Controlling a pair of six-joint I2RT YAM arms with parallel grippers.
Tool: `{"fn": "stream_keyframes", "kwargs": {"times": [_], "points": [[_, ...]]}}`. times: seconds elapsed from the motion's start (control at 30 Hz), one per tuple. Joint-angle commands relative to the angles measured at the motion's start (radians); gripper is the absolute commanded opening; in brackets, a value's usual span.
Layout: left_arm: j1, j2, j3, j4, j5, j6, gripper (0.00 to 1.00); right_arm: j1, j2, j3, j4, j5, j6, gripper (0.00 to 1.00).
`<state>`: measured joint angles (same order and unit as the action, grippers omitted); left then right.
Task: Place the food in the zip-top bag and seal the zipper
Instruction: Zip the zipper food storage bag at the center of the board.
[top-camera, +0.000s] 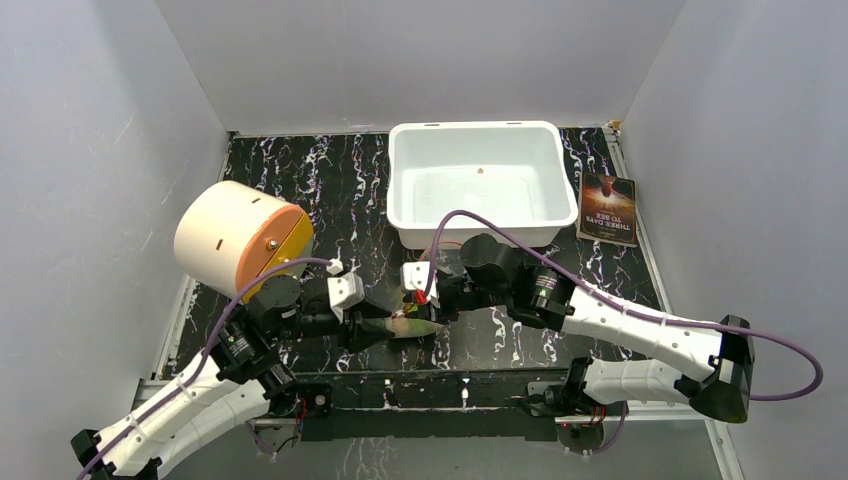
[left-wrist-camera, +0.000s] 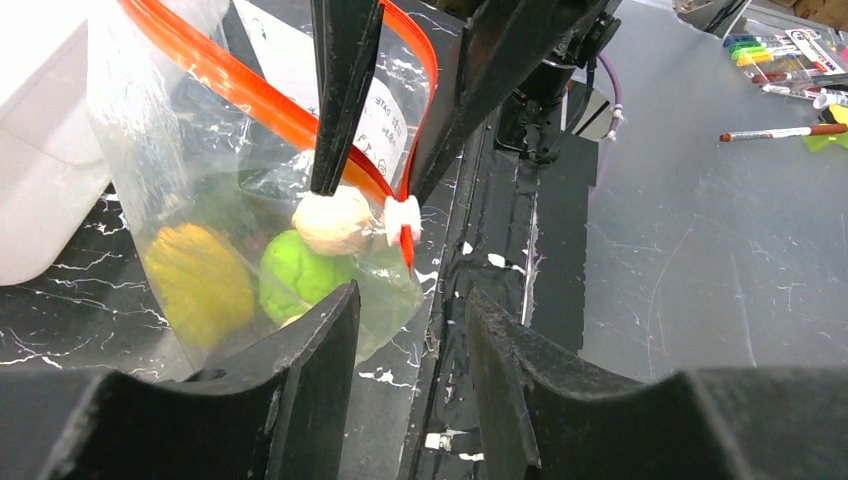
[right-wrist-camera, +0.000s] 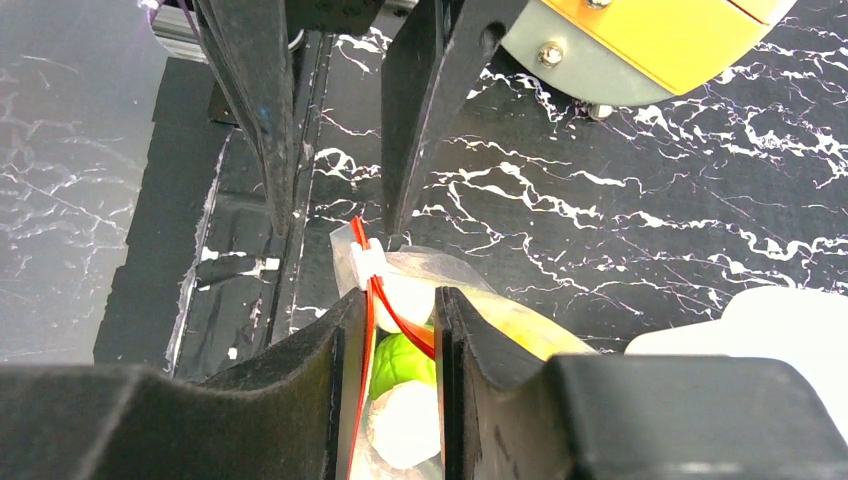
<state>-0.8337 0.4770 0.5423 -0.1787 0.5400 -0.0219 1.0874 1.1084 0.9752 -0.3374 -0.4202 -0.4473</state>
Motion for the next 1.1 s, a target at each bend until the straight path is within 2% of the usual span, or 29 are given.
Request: {"fn": "stream_keyframes", "kwargs": {"times": [0.0, 0.17, 0.23, 0.3, 0.4, 0.73, 1.07], "points": [[-0.001, 0.033, -0.007, 0.066, 0.029, 0.034, 0.42, 0.008, -0.013, 0.014, 0.08, -0.014, 0.017, 0.28], [-0.001, 0.049, -0.033, 0.146, 0.002, 0.04, 0.37, 0.008, -0.012, 0.006, 0.083, -0.023, 0.023, 0.28], [0.001, 0.048, -0.046, 0.175, 0.001, 0.047, 0.27, 0.008, -0.012, 0.007, 0.085, -0.028, 0.028, 0.29], [0.002, 0.045, -0.048, 0.185, 0.001, 0.055, 0.12, 0.008, -0.012, 0.007, 0.093, -0.032, 0.035, 0.29], [0.0, 0.037, -0.049, 0.179, -0.003, 0.063, 0.0, 0.008, -0.002, 0.012, 0.105, -0.046, 0.05, 0.29], [0.0, 0.015, -0.038, 0.146, -0.012, 0.066, 0.0, 0.023, 0.037, 0.02, 0.131, -0.049, 0.062, 0.35], [0.0, 0.005, -0.054, 0.151, -0.019, 0.072, 0.0, 0.029, 0.039, 0.015, 0.182, -0.02, 0.087, 0.28]]}}
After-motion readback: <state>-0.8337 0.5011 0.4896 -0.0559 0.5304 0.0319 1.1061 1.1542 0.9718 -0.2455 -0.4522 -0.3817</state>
